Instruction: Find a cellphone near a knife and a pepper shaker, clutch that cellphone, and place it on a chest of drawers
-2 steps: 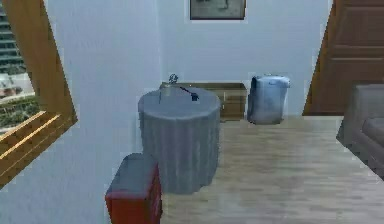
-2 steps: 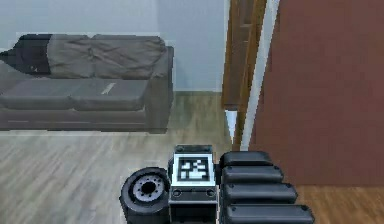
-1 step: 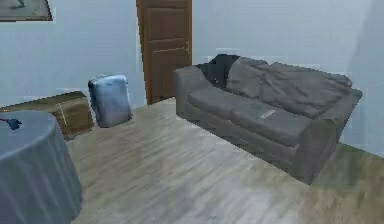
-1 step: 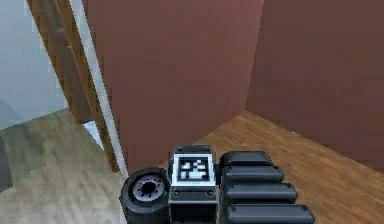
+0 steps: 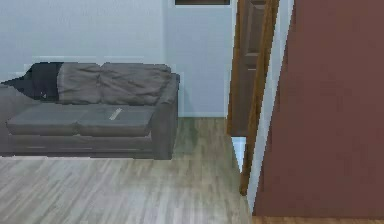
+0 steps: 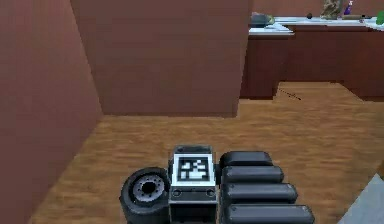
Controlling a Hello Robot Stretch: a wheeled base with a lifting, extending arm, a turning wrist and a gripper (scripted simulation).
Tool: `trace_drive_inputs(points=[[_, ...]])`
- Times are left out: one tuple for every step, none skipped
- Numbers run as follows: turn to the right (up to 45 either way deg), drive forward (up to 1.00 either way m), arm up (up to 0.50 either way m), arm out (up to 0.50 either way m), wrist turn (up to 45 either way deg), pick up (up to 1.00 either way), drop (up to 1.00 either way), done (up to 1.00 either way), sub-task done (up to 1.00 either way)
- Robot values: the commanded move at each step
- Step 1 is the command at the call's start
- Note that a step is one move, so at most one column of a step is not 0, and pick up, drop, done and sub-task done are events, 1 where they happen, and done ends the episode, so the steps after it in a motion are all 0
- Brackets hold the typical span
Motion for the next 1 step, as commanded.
trace_drive_inputs(points=[[12.0,0.0,0.0,0.0,0.0,0.0,0.0,0.0,0.0]])
